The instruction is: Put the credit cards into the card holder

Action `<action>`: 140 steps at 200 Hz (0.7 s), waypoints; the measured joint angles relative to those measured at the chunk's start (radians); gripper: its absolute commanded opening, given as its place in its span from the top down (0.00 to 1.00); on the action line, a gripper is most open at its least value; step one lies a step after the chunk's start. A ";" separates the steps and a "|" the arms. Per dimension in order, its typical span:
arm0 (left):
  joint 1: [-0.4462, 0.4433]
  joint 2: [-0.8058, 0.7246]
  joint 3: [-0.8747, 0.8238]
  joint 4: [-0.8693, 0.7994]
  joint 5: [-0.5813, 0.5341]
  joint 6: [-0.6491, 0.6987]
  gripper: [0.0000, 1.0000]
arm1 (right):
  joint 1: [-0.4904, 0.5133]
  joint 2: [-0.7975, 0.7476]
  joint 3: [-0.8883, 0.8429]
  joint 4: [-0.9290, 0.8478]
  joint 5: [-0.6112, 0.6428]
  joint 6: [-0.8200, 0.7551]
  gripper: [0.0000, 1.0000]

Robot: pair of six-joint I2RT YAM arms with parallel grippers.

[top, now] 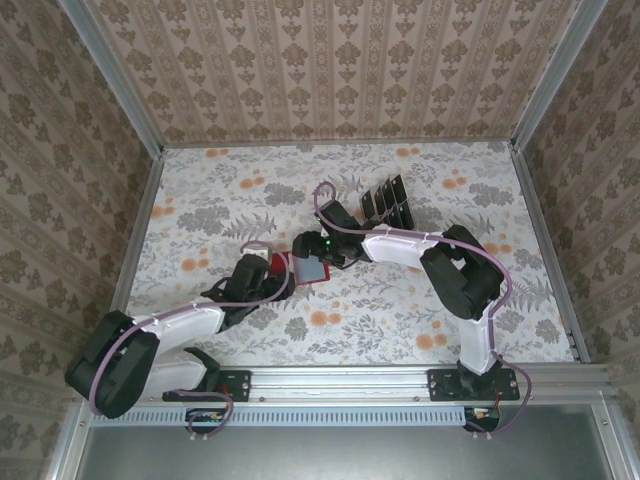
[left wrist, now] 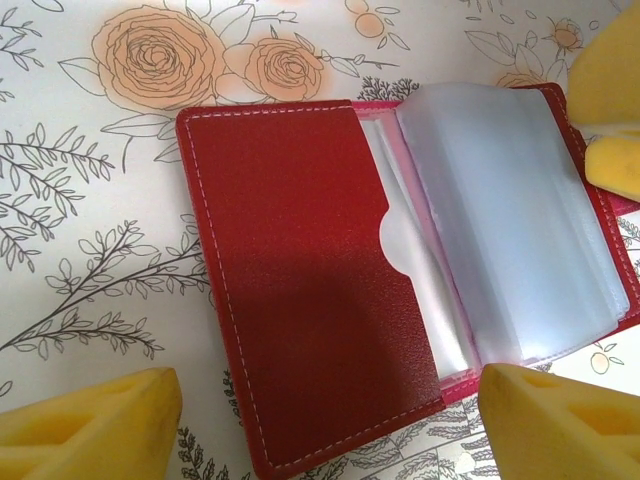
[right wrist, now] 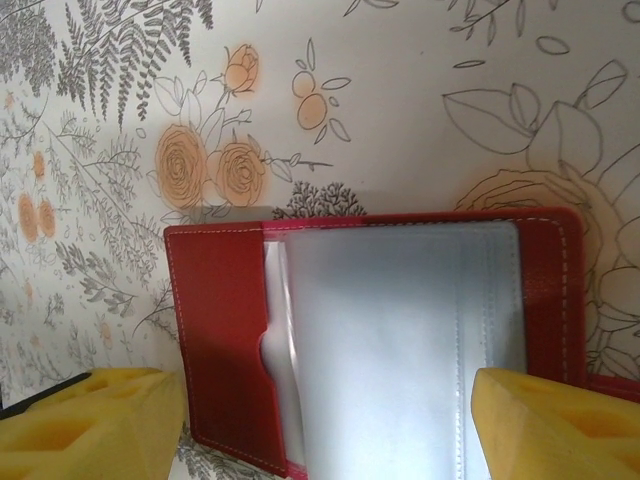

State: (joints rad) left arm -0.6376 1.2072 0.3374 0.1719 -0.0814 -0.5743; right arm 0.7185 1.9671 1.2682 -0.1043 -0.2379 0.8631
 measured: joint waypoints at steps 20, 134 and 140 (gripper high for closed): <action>0.000 0.008 0.004 0.000 0.005 0.000 0.20 | 0.006 0.003 0.000 0.008 -0.006 0.003 0.23; 0.000 0.025 0.012 0.024 0.022 0.007 0.17 | 0.046 0.069 0.032 0.077 -0.060 0.058 0.23; 0.000 0.029 0.013 0.028 0.023 0.008 0.17 | 0.045 0.071 0.033 0.079 -0.062 0.060 0.23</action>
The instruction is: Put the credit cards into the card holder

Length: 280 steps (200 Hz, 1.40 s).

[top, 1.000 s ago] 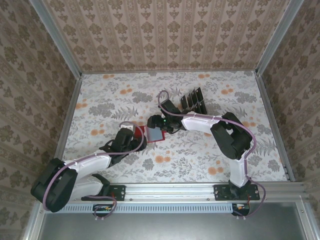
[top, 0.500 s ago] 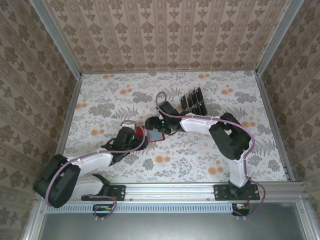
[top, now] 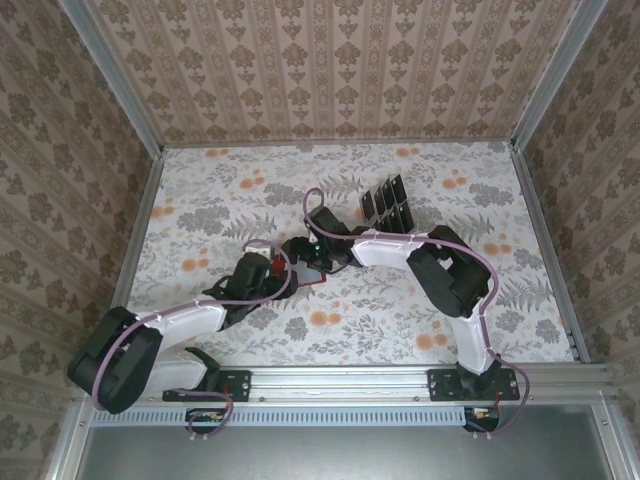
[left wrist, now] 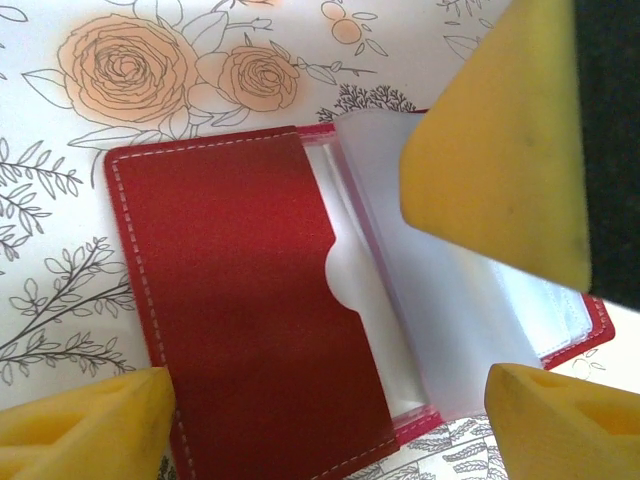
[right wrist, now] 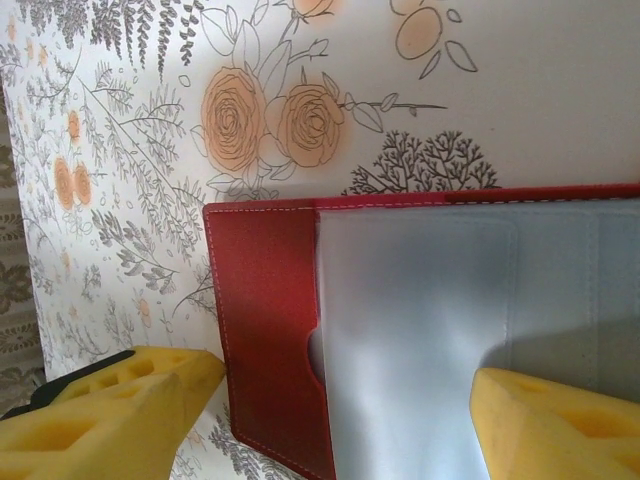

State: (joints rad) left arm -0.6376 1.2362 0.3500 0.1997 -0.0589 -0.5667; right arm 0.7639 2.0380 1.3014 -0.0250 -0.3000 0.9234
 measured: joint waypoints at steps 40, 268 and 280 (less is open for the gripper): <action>0.000 0.034 0.018 0.021 0.009 0.000 0.16 | 0.003 0.006 0.005 0.002 -0.001 0.012 0.23; -0.010 0.179 0.065 0.100 -0.088 0.003 0.32 | -0.053 -0.059 -0.047 0.044 -0.007 0.023 0.22; -0.010 0.179 0.065 0.100 -0.088 0.003 0.32 | -0.056 -0.060 -0.049 0.046 -0.008 0.023 0.22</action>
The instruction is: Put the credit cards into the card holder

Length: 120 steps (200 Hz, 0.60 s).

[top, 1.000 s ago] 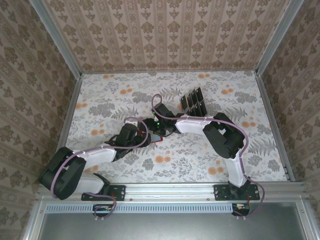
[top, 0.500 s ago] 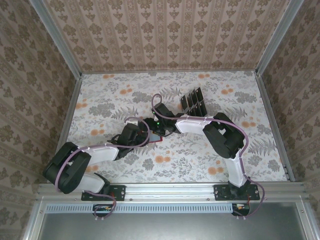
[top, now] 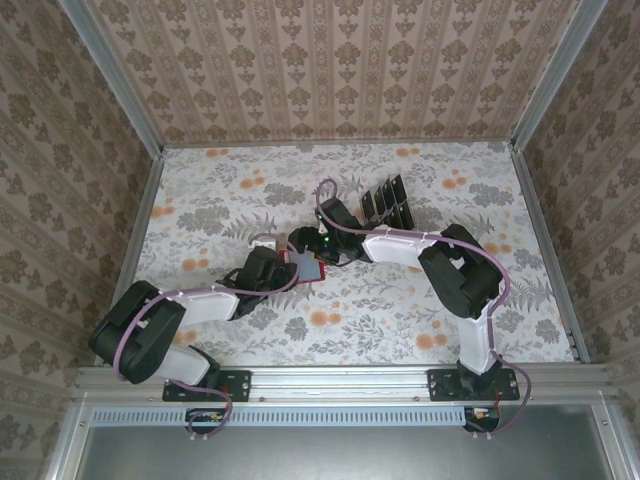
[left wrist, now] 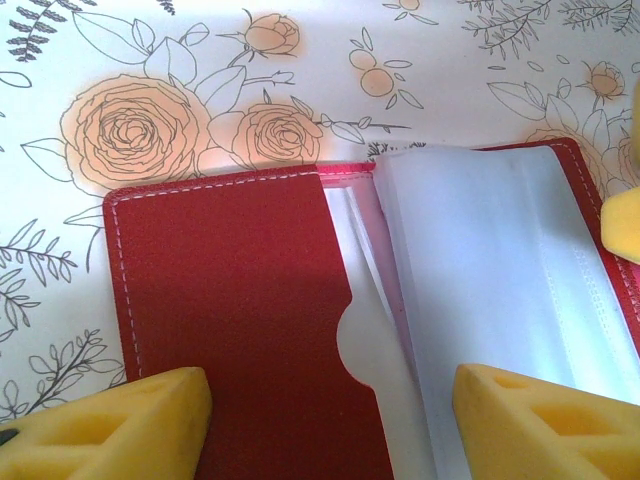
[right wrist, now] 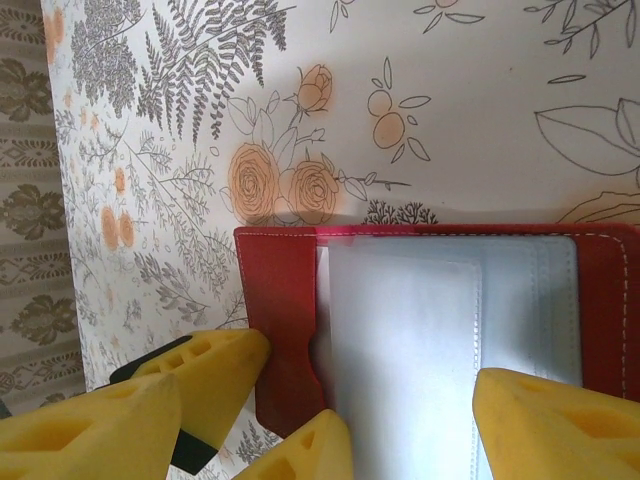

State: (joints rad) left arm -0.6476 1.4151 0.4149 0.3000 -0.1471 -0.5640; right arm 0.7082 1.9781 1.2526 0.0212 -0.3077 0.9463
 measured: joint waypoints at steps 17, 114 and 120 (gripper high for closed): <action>0.000 0.002 0.000 0.001 -0.001 0.000 0.32 | -0.001 0.000 -0.006 0.002 0.000 0.001 0.22; 0.000 0.005 0.000 0.005 -0.006 0.000 0.33 | 0.008 0.048 -0.010 0.054 -0.031 0.023 0.22; 0.000 0.005 0.000 0.005 -0.006 0.000 0.33 | 0.009 0.049 -0.010 0.058 -0.034 0.025 0.22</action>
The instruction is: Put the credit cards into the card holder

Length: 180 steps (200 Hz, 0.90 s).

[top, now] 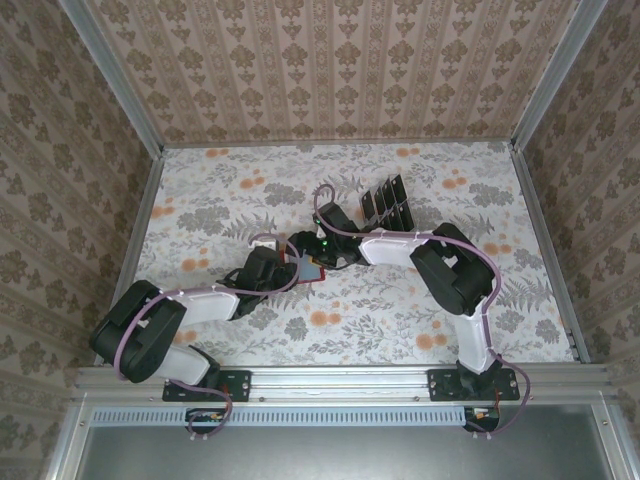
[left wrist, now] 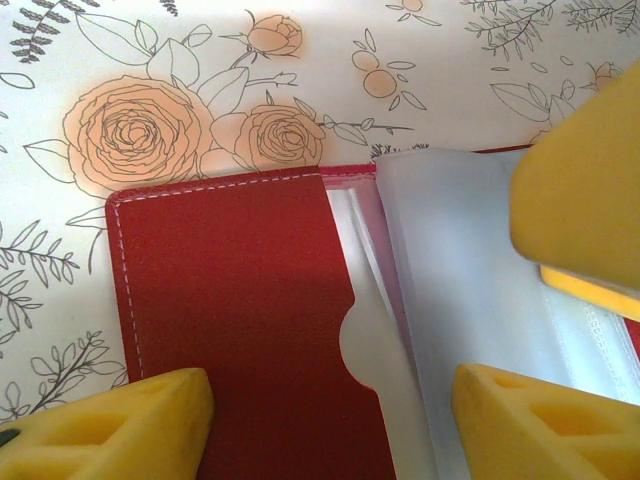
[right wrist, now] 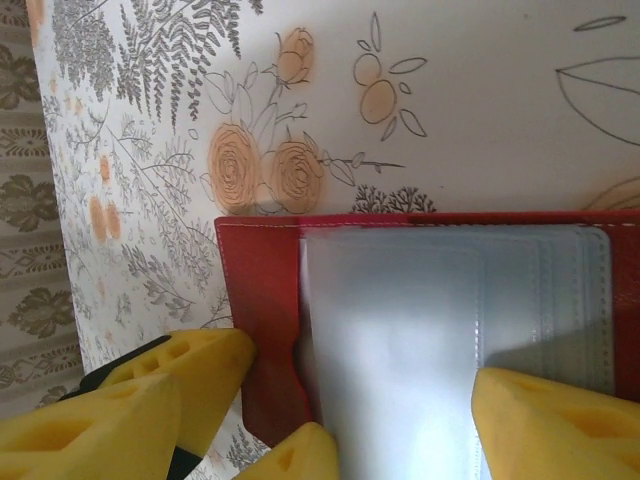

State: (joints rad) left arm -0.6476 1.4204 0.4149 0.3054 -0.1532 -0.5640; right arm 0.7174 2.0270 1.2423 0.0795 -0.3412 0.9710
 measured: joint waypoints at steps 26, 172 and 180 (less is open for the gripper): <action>0.000 0.001 0.000 0.002 -0.001 0.000 0.32 | 0.001 0.004 0.000 0.011 -0.008 0.006 0.22; -0.007 0.008 0.000 0.023 0.005 0.000 0.26 | 0.008 0.018 -0.014 0.120 -0.075 0.059 0.22; -0.007 0.012 0.000 0.024 0.000 0.000 0.28 | 0.008 0.018 -0.014 0.120 -0.075 0.059 0.22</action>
State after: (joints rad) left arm -0.6548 1.4322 0.4149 0.3290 -0.1535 -0.5644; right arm 0.7258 2.0449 1.2282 0.1997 -0.4164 1.0298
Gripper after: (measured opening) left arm 0.750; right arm 0.780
